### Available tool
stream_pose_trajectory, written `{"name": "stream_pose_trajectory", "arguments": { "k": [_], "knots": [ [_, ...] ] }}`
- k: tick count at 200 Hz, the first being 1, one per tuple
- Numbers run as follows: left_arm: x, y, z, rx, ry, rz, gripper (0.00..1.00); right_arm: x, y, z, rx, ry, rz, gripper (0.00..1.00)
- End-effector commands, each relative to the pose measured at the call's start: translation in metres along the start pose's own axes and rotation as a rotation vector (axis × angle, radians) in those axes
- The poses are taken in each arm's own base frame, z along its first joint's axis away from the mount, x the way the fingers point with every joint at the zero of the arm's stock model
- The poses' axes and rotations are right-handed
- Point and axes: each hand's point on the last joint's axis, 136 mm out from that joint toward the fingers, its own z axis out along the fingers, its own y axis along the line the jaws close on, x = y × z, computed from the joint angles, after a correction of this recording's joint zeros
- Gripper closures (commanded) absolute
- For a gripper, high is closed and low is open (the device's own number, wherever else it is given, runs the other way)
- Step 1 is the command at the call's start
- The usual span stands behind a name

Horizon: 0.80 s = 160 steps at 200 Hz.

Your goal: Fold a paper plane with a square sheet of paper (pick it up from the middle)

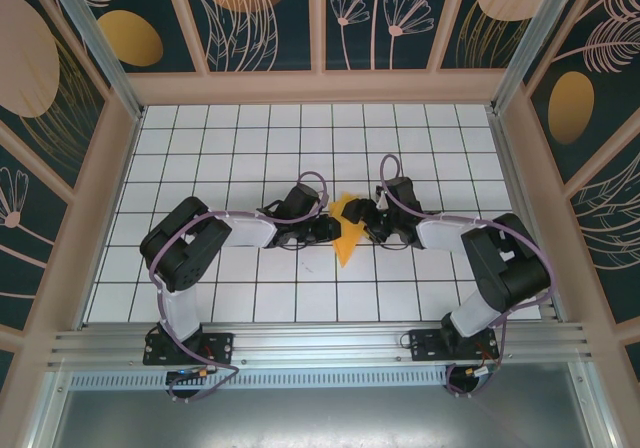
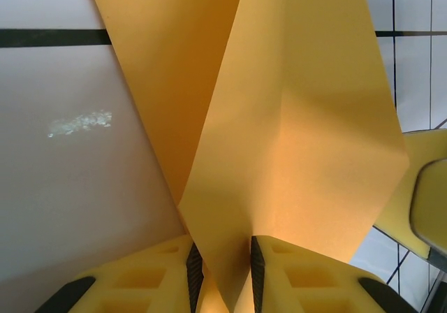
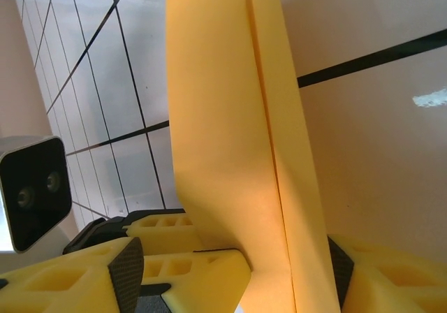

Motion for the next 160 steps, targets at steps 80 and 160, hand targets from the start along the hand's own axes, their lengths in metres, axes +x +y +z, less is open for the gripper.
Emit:
{"name": "stream_pose_trajectory", "arguments": {
  "k": [80, 160],
  "knots": [
    [0.030, 0.011, 0.006, 0.000, 0.089, -0.033, 0.71, -0.001, 0.005, 0.011, -0.098, 0.078, -0.184, 0.56],
    [0.023, 0.008, 0.000, 0.002, 0.052, -0.036, 0.71, -0.004, 0.007, 0.014, -0.096, 0.090, -0.244, 0.80]
  ]
}}
